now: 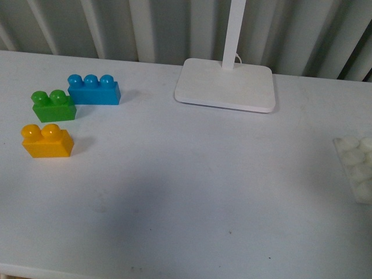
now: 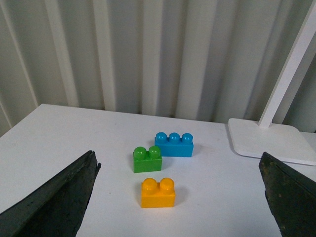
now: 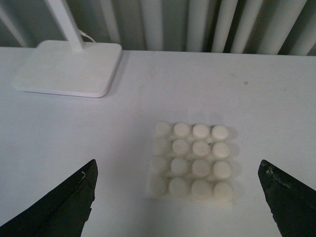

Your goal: Insert yellow block into base center

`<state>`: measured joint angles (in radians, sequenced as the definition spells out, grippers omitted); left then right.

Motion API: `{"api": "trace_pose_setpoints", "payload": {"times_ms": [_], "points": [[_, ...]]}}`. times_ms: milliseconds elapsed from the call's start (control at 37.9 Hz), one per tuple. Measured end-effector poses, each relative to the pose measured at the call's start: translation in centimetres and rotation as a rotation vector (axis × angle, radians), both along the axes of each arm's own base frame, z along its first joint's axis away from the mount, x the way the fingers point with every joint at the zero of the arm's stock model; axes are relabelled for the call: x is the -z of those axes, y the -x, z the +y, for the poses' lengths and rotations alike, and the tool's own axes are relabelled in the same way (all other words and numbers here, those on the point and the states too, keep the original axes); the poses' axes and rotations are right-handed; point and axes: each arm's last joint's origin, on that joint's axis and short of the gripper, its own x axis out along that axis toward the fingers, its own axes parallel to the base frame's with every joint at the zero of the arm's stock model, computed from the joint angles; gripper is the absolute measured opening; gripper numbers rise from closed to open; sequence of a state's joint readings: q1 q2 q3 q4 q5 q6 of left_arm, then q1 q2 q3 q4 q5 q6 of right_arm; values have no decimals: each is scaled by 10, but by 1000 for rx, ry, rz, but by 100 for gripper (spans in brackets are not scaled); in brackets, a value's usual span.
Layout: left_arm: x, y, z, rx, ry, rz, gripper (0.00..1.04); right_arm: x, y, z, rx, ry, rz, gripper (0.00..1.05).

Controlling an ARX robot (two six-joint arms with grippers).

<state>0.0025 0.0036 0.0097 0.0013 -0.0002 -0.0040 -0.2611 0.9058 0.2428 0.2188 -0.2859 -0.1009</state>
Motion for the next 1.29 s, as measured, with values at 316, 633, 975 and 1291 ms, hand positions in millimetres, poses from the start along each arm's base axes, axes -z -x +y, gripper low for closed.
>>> {"api": "trace_pose_setpoints", "payload": {"times_ms": [316,633,975,1291], "points": [[0,0,0,0,0,0,98,73,-104,-34,102,-33,277,95],[0,0,0,0,0,0,98,98,-122,-34,137,-77,370,95],[0,0,0,0,0,0,98,117,-132,-34,174,-74,428,95],[0,0,0,0,0,0,98,123,-139,-20,142,-42,462,95]]}}
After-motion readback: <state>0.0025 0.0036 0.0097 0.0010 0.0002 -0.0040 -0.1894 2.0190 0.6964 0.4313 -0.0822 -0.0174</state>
